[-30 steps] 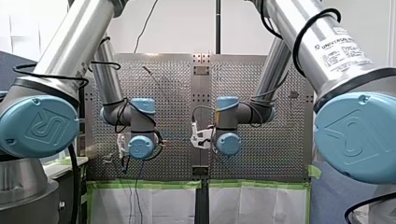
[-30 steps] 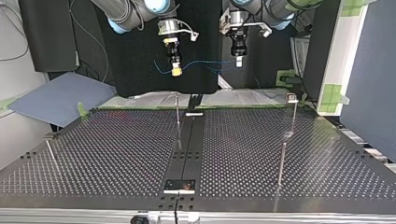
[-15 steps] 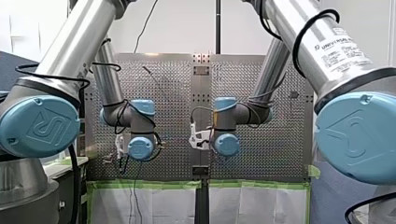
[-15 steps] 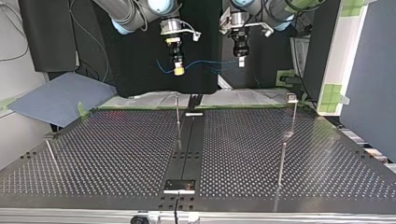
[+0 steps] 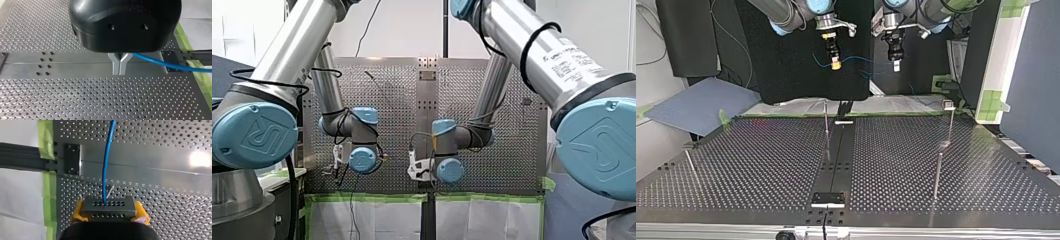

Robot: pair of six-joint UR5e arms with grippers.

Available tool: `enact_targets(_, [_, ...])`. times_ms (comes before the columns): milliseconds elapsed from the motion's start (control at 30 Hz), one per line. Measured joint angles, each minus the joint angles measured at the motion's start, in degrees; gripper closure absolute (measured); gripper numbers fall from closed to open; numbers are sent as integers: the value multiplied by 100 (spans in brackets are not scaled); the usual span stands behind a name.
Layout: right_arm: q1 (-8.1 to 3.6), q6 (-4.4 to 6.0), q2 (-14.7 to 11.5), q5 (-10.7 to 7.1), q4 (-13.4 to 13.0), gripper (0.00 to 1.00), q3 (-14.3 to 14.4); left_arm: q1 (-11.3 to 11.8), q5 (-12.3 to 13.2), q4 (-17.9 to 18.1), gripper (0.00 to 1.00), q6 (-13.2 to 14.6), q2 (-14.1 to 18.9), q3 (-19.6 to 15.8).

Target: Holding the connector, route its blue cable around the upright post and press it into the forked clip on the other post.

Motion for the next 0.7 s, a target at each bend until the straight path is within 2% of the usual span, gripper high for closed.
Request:
enact_targets(233, [-2,3,17,5,8,93,-4,14,23,-1,100,2,-4,-15])
enact_targets(367, [-15,46,-36,94,98,93,-65,11,91,-85,100,-46,93,-24])
enact_targets(467, [-3,141,-137,206,210,93,-150,6,119,-176,100,-127,218,-25])
enact_targets(600, [-41,327,-325,348,400,93,-195,29,123,-301,100,-260,424,-26])
enact_targets(700, [-81,435,-474,368,550,93,-225,55,82,-359,100,-348,559,-23])
